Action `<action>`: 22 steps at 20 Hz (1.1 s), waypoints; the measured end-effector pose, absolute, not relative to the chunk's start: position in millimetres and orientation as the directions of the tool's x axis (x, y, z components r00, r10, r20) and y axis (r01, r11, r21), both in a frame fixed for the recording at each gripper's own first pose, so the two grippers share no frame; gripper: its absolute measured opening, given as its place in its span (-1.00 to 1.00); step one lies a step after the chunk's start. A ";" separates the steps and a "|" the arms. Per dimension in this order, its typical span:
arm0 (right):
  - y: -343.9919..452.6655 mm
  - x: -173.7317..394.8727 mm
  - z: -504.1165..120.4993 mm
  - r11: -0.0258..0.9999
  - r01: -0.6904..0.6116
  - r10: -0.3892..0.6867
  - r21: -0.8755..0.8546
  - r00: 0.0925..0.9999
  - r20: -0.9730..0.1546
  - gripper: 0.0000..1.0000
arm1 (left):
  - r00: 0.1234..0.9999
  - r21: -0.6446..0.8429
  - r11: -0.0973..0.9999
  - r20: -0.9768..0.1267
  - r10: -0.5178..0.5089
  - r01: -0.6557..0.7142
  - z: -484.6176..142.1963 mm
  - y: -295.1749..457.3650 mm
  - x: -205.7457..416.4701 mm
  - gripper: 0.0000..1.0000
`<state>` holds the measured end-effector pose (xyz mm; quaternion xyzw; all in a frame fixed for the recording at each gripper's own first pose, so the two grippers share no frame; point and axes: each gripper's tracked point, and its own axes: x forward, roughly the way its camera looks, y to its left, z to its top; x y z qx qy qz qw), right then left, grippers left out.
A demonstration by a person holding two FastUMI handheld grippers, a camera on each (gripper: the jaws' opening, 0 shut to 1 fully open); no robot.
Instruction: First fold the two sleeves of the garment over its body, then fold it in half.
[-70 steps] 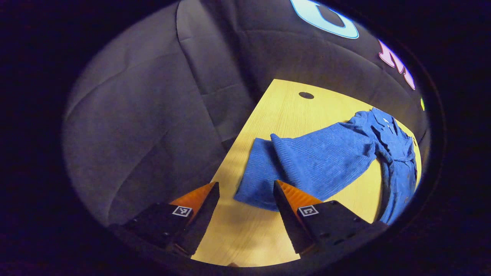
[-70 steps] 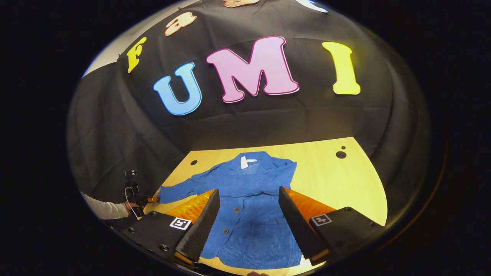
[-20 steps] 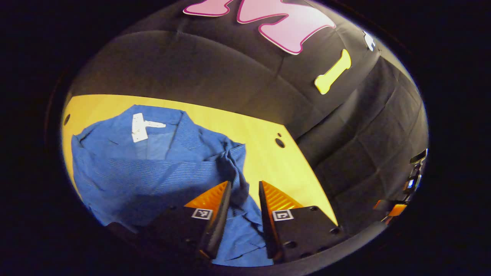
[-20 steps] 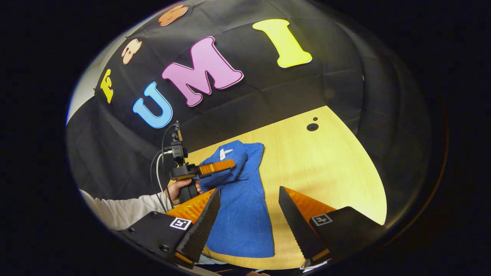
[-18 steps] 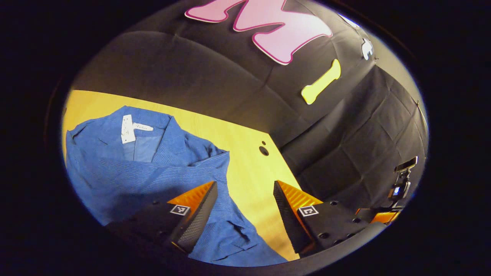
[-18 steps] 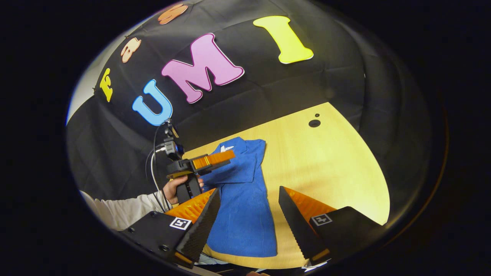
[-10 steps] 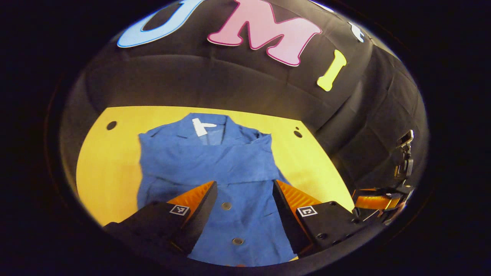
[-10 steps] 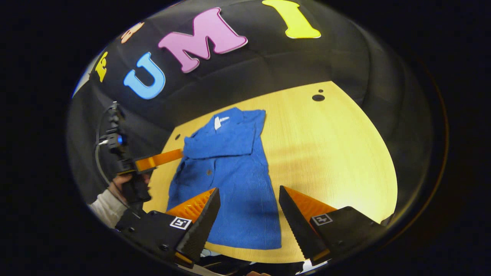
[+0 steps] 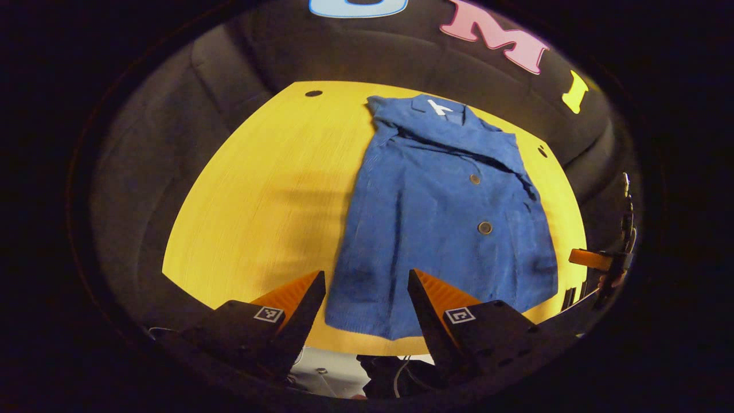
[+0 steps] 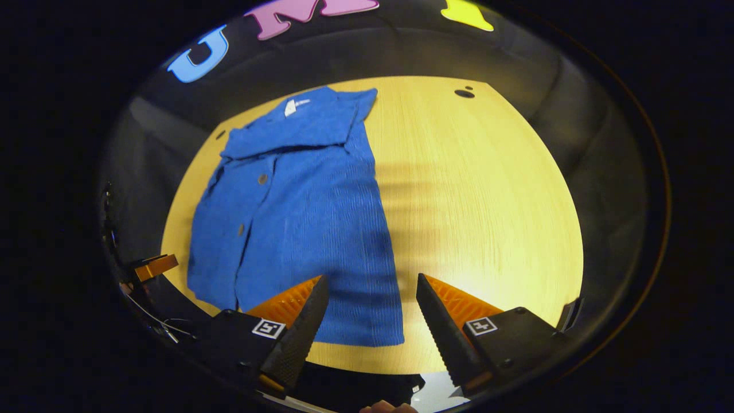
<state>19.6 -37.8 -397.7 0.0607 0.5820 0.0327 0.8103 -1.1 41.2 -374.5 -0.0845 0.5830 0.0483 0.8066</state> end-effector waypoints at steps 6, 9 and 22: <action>-36.4 -3.6 -422.2 0.996 -0.009 0.086 0.086 0.240 -0.967 0.97 | 0.177 -0.007 0.992 -0.984 0.015 -0.124 -408.1 52.5 -37.8 0.70; -39.8 -18.3 -428.6 0.998 0.001 0.067 0.069 0.215 -0.974 0.98 | 0.142 -0.039 0.990 -0.990 -0.019 -0.138 -414.0 48.8 -42.7 0.70; -48.2 -37.0 -457.1 0.999 0.047 0.012 0.019 0.154 -0.988 0.97 | 0.068 -0.020 0.995 -0.998 -0.013 -0.102 -422.8 46.9 -43.8 0.72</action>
